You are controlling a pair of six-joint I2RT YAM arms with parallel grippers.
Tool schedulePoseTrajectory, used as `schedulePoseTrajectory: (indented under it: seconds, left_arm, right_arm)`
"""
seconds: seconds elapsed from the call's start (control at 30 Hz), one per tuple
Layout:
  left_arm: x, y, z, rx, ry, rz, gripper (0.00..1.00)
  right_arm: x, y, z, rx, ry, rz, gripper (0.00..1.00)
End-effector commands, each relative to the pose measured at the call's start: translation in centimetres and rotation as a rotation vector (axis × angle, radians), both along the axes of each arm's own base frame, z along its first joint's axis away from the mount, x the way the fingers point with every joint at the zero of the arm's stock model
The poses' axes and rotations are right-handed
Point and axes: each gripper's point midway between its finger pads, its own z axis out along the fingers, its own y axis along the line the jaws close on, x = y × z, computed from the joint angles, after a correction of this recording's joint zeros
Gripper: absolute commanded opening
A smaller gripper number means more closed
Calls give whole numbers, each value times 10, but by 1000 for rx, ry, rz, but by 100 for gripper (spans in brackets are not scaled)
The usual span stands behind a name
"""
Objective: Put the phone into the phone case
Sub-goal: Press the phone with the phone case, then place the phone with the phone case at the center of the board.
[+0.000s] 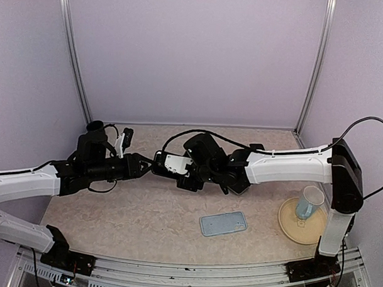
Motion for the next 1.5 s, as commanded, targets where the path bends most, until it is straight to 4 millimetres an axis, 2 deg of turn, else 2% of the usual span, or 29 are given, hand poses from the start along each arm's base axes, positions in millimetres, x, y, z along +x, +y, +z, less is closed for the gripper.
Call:
schedulePoseTrajectory:
  seconds: [0.0,0.13,0.3,0.37,0.5,0.73,0.93,1.23,1.47]
  left_arm:
    - [4,13,26,-33,-72,50,52]
    - [5,27,38,-44,-107,97,62]
    - [5,37,38,-34,-111,129,81]
    - [5,39,35,-32,-107,133,89]
    - [4,40,32,-29,-101,139,98]
    - [3,43,27,-25,-93,150,99]
    - [1,44,23,-21,-85,151,99]
    - [0,45,21,-19,-81,153,99]
    - [0,45,19,-21,-74,150,99]
  right_arm:
    - [12,9,22,88,0,-38,43]
    - [21,4,23,111,33,-66,43]
    - [39,-4,20,125,80,-134,42]
    - [50,-9,19,138,102,-171,42]
    - [76,-25,18,177,151,-273,42]
    - [128,-67,16,294,236,-480,43]
    - [166,-104,3,368,280,-634,45]
    - [200,-130,-17,430,286,-791,46]
    - [219,-146,-28,492,293,-871,47]
